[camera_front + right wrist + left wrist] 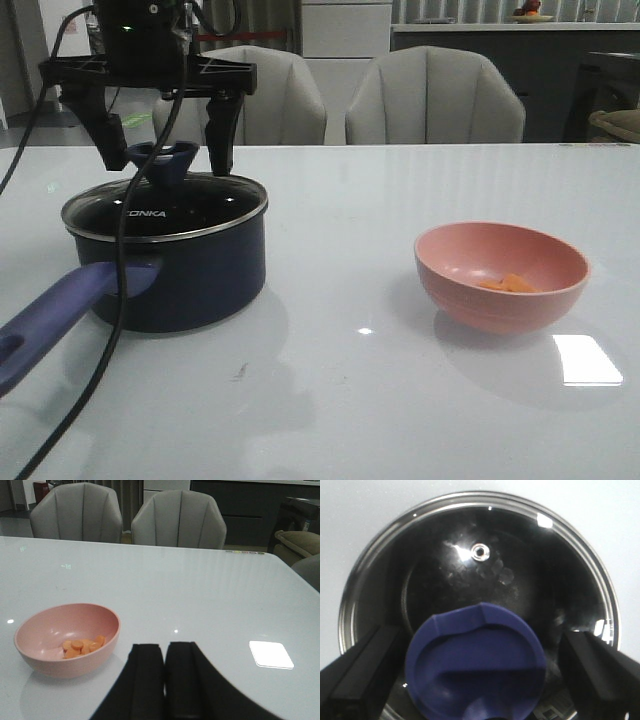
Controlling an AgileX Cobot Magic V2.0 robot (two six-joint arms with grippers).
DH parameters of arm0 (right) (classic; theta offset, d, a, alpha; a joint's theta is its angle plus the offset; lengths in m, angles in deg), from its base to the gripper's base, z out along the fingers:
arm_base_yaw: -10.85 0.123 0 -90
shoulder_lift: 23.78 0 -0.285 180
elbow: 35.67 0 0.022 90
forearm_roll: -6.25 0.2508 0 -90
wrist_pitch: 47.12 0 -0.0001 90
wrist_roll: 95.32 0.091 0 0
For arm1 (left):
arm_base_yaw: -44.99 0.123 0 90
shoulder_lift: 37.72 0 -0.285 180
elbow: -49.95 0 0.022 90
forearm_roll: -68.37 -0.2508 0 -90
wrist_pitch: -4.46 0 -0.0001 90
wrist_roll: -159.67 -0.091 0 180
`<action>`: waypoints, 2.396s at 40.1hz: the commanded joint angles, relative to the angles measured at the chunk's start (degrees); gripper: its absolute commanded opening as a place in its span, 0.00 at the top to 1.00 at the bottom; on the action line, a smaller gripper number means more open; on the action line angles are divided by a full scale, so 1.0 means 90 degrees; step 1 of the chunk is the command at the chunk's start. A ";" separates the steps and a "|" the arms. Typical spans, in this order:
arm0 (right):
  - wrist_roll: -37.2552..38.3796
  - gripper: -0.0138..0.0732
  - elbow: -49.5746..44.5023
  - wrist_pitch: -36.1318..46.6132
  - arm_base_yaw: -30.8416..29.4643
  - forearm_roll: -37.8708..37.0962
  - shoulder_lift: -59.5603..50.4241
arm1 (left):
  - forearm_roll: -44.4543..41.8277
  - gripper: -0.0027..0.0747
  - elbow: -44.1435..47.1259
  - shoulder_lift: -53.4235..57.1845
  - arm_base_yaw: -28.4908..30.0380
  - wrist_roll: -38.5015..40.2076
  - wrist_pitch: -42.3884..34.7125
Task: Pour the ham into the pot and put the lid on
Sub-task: 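Lower the left gripper onto the blue lid knob and grasp it, then lift the glass lid off the pot with the left gripper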
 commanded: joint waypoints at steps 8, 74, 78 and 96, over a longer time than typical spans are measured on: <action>-0.0041 0.66 0.0034 0.0526 -0.0038 -0.0078 -0.0134 | 0.0003 0.15 -0.0209 0.0345 0.0165 0.0090 0.0103; -0.0041 0.66 0.0034 0.0526 -0.0038 -0.0078 -0.0134 | 0.0339 0.70 -0.0209 0.0573 0.0261 -0.0111 0.0188; -0.0041 0.66 0.0034 0.0526 -0.0038 -0.0078 -0.0134 | 0.0270 0.70 -0.0209 0.0691 0.0261 -0.0207 0.0188; -0.0041 0.66 0.0034 0.0526 -0.0038 -0.0078 -0.0134 | -0.0716 0.70 0.0092 0.1326 0.0561 -0.0772 0.0188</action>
